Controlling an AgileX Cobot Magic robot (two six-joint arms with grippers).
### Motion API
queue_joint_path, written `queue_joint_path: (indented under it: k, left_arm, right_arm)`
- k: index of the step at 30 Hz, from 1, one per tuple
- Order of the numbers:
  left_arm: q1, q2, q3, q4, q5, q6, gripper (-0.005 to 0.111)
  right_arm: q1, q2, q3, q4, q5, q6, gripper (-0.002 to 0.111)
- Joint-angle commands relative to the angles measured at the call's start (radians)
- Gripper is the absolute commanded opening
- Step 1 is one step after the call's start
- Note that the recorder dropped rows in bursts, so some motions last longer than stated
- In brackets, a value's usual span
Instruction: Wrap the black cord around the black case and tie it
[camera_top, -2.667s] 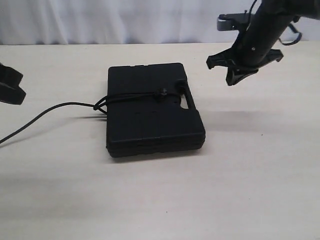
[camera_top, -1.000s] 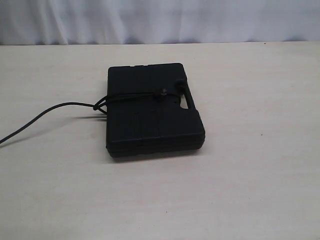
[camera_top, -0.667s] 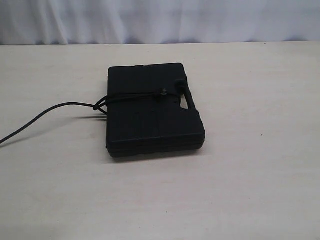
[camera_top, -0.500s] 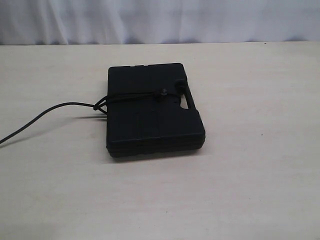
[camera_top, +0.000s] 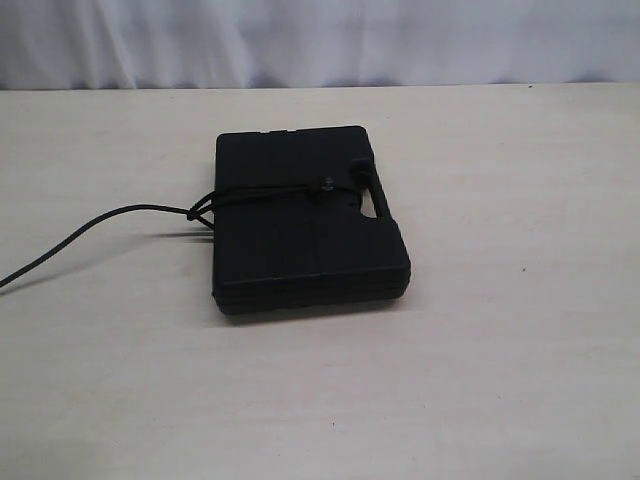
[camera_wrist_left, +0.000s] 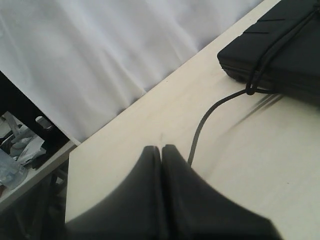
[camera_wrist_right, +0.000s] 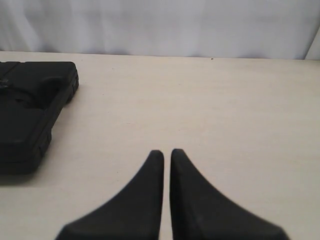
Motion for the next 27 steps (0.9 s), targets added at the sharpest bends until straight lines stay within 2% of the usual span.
queue_joint_path:
  k: [1,6,10,19,21,27]
  left_arm:
    - [0.004,-0.003,0.001,-0.012,-0.012,-0.002,0.0]
    - [0.004,-0.003,0.001,-0.012,0.051,-0.002,0.0]
    - [0.004,-0.003,0.001,-0.012,0.047,-0.022,0.0]
    - [0.004,-0.003,0.001,-0.012,0.046,-0.482,0.0]
    - [0.004,-0.003,0.001,-0.012,0.046,-0.528,0.0]
    - [0.004,-0.003,0.001,-0.012,0.046,-0.528,0.0]
  right_arm:
    - [-0.003,-0.005,-0.002,-0.004,0.001,-0.003,0.004]
    - [-0.002,-0.005,-0.002,-0.002,0.012,-0.003,0.004]
    - [-0.002,-0.005,-0.002,0.065,0.021,-0.003,0.004]
    - [-0.002,-0.005,-0.002,0.104,0.03,-0.008,0.004]
    - [-0.002,-0.005,-0.002,0.104,0.03,-0.008,0.004]
    - [-0.002,-0.005,-0.002,0.104,0.027,-0.061,0.004]
